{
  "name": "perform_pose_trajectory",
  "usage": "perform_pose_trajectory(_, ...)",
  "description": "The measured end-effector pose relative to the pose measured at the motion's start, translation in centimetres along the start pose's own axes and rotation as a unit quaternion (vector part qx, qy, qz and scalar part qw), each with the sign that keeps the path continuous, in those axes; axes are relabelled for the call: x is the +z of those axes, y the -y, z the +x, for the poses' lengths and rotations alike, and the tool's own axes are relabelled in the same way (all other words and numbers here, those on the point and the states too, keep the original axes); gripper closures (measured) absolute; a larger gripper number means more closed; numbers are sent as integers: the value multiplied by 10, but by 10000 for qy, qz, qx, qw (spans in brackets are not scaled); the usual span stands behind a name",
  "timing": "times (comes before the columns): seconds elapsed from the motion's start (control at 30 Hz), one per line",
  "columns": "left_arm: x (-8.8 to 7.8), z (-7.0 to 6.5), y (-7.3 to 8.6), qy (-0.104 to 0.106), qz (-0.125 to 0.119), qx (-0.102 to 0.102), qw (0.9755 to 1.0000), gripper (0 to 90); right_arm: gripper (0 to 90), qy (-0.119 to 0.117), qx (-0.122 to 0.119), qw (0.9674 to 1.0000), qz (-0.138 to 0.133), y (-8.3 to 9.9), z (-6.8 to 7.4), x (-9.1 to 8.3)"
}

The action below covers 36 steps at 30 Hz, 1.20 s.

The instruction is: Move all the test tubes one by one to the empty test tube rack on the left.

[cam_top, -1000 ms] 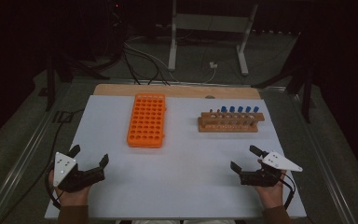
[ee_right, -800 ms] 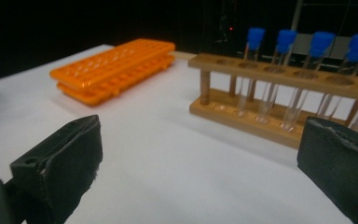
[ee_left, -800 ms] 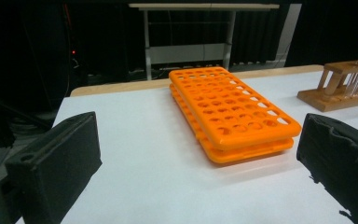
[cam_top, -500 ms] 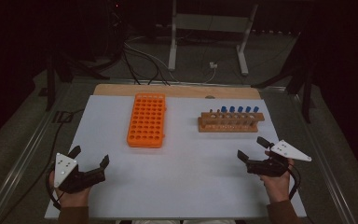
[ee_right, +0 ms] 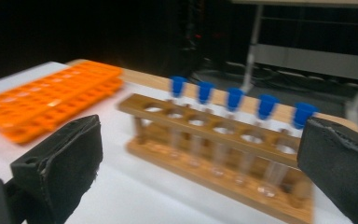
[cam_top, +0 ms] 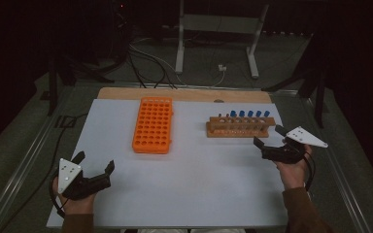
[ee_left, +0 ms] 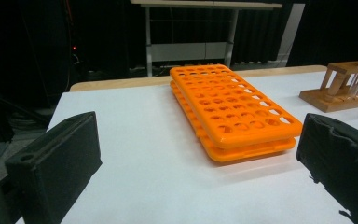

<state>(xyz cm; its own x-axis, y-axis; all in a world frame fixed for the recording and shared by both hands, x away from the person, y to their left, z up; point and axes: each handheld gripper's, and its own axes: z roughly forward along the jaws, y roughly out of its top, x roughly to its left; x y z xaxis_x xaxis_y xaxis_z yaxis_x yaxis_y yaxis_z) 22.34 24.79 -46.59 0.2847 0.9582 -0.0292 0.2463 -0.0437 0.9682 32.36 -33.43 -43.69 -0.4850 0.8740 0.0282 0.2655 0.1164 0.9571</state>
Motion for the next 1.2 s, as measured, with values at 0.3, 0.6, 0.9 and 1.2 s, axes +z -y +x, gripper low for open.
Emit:
perform_pose_trajectory(0.3, 1, 1, 1, -2, -4, -102, 9999, 5, 149, 423, 398, 9975, 398, 3, -37, 23)
perform_pose_trajectory(0.6, 1, 2, 1, 12, 3, -155, 9999, 5, 446, 750, 442, 9928, 822, -5, -62, 55)
perform_pose_trajectory(0.9, 2, 3, 1, 46, -1, -181, 9998, 5, 658, 886, 395, 9920, 809, 5, -68, 73)
perform_pose_trajectory(1.2, 2, 2, 1, 66, 4, -193, 9998, 5, 751, 999, 280, 9908, 864, 9, -63, 83)
